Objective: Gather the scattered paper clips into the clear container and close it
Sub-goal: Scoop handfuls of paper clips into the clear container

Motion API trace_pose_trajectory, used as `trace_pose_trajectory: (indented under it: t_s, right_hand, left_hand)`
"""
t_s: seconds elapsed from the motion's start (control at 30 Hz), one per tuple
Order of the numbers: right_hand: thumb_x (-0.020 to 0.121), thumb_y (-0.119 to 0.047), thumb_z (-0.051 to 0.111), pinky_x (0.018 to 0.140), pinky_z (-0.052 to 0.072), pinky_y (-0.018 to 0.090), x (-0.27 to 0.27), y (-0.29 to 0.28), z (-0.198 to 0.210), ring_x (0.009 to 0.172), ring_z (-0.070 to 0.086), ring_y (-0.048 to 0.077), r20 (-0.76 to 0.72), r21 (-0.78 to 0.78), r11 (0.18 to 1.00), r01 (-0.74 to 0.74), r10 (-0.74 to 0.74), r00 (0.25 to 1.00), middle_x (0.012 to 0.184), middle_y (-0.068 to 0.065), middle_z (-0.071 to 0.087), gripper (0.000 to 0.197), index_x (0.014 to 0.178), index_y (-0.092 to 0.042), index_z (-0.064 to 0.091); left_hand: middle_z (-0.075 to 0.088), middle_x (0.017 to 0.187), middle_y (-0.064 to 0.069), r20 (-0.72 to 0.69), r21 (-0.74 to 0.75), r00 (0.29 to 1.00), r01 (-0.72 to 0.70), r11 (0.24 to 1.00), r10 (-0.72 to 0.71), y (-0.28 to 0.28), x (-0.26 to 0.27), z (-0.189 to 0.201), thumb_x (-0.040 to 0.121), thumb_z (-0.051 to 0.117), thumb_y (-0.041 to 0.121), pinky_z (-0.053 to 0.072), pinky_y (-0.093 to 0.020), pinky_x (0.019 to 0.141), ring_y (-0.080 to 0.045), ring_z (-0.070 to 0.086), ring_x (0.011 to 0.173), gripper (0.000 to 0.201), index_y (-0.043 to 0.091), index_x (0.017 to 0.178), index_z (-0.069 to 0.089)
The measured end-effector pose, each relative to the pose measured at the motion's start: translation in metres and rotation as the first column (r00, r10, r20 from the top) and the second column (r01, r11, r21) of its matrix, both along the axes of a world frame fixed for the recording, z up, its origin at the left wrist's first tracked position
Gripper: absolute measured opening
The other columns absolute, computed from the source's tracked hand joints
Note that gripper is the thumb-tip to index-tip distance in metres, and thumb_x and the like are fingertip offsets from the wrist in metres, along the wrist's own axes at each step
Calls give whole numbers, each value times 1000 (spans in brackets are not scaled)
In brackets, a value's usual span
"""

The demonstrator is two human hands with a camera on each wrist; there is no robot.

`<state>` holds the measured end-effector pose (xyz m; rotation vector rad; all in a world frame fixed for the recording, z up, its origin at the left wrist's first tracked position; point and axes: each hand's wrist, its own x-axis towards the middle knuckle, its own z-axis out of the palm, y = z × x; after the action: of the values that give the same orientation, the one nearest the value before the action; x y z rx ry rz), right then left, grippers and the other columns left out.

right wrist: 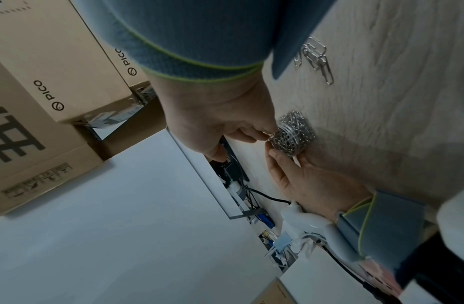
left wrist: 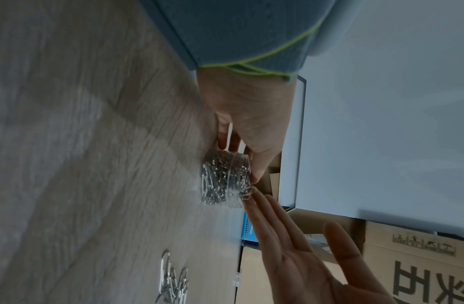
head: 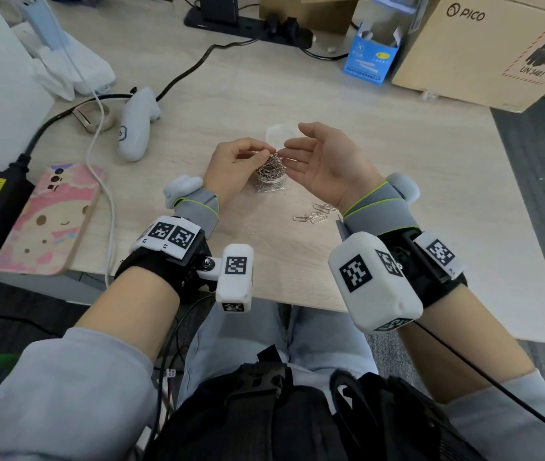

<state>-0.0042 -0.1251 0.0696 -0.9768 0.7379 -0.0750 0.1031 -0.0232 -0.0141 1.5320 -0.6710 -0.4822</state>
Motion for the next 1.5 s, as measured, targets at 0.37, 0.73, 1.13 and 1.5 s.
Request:
trace_pose_trajectory:
  t_s: [0.37,0.73,1.13,1.5]
  right_hand:
    - [90,-7,47,81,52,27,-7,-2,-16,88,62,24,61,-202,973,115,-105,993,94,10,65,16,88,-3,62]
    - [84,-11,55,43,34,17,-12,7,-26,53,64,9,-119,-745,661,-90,0,993,103,18,71,22,93,-2,73]
    - [77,-16,59,68,47,25,-15,7,-37,68,66,23,-103,-934,346,-89,-23,994,66,-7,66,19,83,-8,75]
    - [80,-16,54,70,49,31,-24,12,-45,67,62,24,-14,-982,188,-22,39,999,93,7,73,23,82,-6,75]
  left_hand:
    - [65,93,8,68,33,998,13,999,-15,9,-1,0,83,62,9,48,-16,86,-8,61,88,16,14,97,68]
    - [65,98,-2,105,98,994,-51,994,41,16,1,6,80,61,11,48,-28,92,-21,62,96,15,20,89,69]
    - [64,95,2,178,128,980,-113,985,89,19,-7,14,72,68,22,48,-16,79,-4,59,79,14,18,86,70]
    - [54,58,12,284,355,950,-230,906,130,37,-10,7,75,66,24,37,-13,56,4,46,47,12,21,65,61]
